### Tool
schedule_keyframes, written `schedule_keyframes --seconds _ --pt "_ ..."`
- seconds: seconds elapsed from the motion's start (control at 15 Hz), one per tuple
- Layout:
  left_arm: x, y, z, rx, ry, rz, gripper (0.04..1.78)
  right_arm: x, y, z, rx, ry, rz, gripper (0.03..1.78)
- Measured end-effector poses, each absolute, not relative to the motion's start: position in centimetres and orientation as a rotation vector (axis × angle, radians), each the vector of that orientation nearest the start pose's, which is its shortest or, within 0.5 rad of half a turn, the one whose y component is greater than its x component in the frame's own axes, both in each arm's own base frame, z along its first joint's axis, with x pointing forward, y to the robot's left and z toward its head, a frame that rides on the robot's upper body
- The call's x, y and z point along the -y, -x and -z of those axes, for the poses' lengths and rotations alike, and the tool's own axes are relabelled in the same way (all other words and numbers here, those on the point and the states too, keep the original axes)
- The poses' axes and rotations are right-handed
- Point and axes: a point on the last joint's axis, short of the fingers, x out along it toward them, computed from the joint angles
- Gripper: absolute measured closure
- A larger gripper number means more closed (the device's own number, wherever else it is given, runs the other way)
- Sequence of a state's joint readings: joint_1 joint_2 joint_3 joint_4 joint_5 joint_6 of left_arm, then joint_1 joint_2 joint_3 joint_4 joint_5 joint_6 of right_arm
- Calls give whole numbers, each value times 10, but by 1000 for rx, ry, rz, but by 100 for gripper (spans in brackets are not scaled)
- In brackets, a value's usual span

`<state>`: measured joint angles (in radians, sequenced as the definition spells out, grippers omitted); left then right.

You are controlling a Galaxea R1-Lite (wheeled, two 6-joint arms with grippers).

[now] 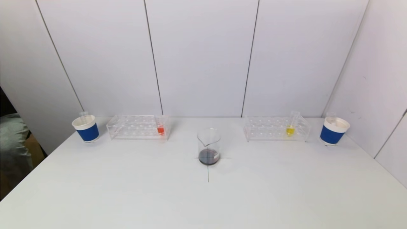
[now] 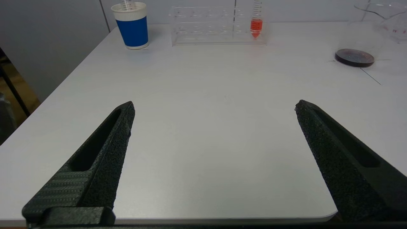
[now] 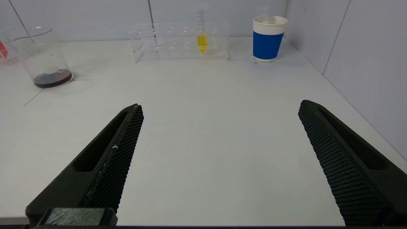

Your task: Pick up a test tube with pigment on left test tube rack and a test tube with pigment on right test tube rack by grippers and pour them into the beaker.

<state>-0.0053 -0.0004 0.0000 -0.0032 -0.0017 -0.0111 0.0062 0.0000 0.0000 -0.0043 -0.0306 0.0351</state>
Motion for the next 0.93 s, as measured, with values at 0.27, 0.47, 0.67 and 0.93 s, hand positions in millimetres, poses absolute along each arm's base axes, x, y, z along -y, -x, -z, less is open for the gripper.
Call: schedule_keyframes --seconds 0.27,0.47,0.67,0.93 --pt "0 23 -76 4 0 7 6 1 23 -76 5 -35 24 4" --pt "0 23 -76 4 0 8 6 1 23 -76 4 -35 24 4" --pt "0 23 -76 4 0 8 6 1 23 -76 5 -35 24 4" --pt "0 23 -76 4 0 8 6 1 23 -76 5 -33 25 4"
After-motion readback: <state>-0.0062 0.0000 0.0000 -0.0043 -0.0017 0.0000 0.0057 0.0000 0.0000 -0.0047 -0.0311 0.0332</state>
